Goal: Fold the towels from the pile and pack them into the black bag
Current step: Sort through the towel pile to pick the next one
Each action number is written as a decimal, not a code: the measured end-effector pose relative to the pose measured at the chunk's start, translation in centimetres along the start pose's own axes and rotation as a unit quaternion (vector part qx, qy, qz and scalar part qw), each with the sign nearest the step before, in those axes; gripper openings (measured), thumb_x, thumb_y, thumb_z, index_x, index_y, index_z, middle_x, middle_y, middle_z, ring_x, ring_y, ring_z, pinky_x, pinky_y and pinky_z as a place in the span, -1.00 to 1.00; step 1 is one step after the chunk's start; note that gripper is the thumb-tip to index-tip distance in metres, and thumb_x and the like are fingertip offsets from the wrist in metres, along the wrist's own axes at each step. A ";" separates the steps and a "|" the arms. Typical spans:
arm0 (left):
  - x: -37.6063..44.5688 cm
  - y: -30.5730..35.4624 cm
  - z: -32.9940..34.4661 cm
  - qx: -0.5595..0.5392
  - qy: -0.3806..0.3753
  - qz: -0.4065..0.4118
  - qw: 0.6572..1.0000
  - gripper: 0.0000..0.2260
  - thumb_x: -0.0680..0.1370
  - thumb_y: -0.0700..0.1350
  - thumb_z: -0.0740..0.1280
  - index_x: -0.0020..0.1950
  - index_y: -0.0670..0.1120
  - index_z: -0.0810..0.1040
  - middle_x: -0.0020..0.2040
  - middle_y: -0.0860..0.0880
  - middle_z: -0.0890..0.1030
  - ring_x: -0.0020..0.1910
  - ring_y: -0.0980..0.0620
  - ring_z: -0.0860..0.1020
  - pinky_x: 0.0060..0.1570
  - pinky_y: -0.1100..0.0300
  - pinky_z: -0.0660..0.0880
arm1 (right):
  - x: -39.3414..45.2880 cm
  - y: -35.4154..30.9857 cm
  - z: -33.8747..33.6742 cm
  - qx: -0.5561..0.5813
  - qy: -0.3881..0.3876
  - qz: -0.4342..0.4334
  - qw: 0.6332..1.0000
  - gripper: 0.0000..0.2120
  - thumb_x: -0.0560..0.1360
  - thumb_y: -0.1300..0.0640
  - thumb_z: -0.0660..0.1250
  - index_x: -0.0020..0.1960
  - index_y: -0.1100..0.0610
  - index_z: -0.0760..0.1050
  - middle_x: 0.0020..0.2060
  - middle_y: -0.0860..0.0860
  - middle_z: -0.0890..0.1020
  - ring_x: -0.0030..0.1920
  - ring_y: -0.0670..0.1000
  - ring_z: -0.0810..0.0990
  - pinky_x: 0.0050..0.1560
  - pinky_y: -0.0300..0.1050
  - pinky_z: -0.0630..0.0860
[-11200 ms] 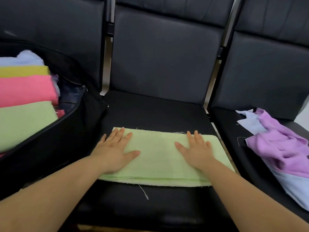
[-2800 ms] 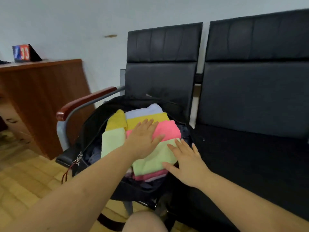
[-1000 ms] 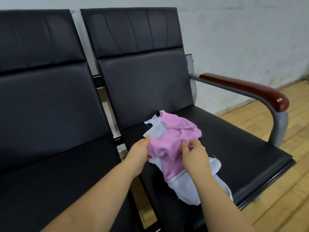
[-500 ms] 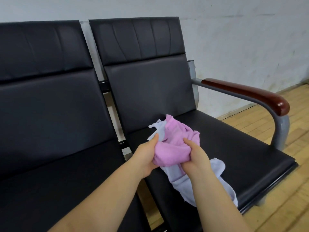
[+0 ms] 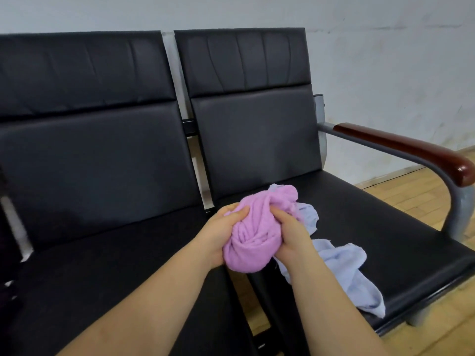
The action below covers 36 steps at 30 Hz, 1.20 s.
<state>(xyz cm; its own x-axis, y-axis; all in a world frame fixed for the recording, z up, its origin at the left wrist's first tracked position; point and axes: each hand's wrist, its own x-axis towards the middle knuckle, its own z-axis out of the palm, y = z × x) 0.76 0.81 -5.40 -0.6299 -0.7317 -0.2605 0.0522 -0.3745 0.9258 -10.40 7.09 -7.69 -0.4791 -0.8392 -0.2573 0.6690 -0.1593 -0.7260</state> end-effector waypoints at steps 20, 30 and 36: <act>-22.8 -6.7 -28.5 0.099 0.230 0.031 0.968 -0.74 0.44 -0.13 0.43 0.13 -0.10 0.62 0.14 -0.15 0.64 0.09 -0.04 0.62 0.16 0.08 0.51 | -8.0 18.5 10.7 -0.584 -0.232 0.058 0.776 -0.75 0.51 -0.06 0.36 0.12 0.03 0.56 0.09 0.03 0.61 0.03 -0.01 0.55 0.16 -0.07 0.49; -24.6 -6.5 -27.2 0.500 0.134 0.013 0.856 -0.59 0.31 0.37 0.34 -0.03 0.13 0.60 0.04 0.10 0.57 0.10 0.15 0.51 0.19 0.18 0.43 | -9.4 21.3 10.4 -0.761 -0.287 -0.036 0.580 -0.57 0.64 -0.10 0.06 0.44 0.03 0.35 0.48 -0.01 0.30 0.45 0.02 0.25 0.36 -0.17 0.14; -21.7 -8.6 -25.5 0.553 0.129 0.029 0.823 -0.62 0.59 0.06 0.25 0.40 0.05 0.38 0.33 0.04 0.46 0.25 0.05 0.46 0.27 0.15 0.37 | -10.4 21.6 10.6 -0.723 -0.323 0.013 0.610 -0.71 0.62 0.00 0.16 0.12 0.03 0.64 0.10 -0.03 0.66 0.09 -0.08 0.58 0.15 -0.22 0.44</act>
<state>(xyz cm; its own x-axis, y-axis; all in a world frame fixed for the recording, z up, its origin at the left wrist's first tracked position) 33.70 5.36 -14.71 -0.4583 -0.8800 -0.1246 -0.7503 0.3079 0.5850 15.05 6.89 -13.95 0.1584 -0.9361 -0.3141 -0.7537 0.0909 -0.6509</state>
